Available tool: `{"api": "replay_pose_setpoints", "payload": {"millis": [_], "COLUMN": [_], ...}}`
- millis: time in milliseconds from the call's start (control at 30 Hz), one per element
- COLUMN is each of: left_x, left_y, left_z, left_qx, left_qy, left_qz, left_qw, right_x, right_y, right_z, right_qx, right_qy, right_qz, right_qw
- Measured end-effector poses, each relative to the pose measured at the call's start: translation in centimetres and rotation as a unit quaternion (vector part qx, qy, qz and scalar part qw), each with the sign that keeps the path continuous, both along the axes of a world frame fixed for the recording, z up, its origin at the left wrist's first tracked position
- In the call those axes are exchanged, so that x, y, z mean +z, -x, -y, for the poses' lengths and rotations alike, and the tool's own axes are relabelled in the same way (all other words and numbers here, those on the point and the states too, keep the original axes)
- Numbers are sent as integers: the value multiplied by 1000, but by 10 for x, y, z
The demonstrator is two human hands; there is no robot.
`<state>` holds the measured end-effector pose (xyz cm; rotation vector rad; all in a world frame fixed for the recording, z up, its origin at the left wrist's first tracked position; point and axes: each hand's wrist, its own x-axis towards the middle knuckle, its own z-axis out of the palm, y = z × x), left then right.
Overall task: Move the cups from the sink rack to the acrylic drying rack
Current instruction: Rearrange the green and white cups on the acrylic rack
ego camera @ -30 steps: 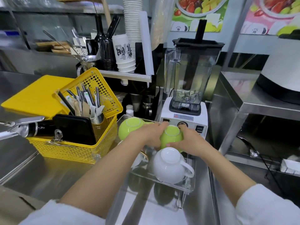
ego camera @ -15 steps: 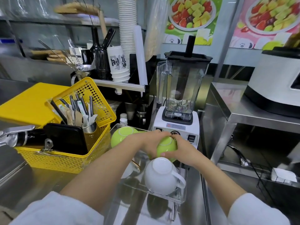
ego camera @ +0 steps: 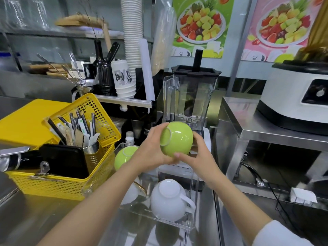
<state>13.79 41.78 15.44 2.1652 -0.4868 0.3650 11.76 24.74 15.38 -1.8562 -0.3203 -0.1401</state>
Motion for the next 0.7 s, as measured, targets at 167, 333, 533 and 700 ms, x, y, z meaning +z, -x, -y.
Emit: {"api": "replay_pose_setpoints", "payload": {"millis": [167,333,533,700], "left_x": [13,29,40,32], "left_y": [10,16,12,13], "left_z": [20,-4,-30,-8], "left_qx": [19,-112,-68,-82], "left_qy": [198,242,344,439], "left_qz": [-85,-189,-324,-413], "left_qw": [976,945,878,793], "right_x": [22,33,24,10], "right_y": [8,8,-4,-9], "right_z": [-9,-12,5,-3], "right_qx": [101,117,114,90], "right_qy": [-183,-262,-456,-427], "right_qz": [2,-13,-169,-213], "right_qw": [978,958,866,874]}}
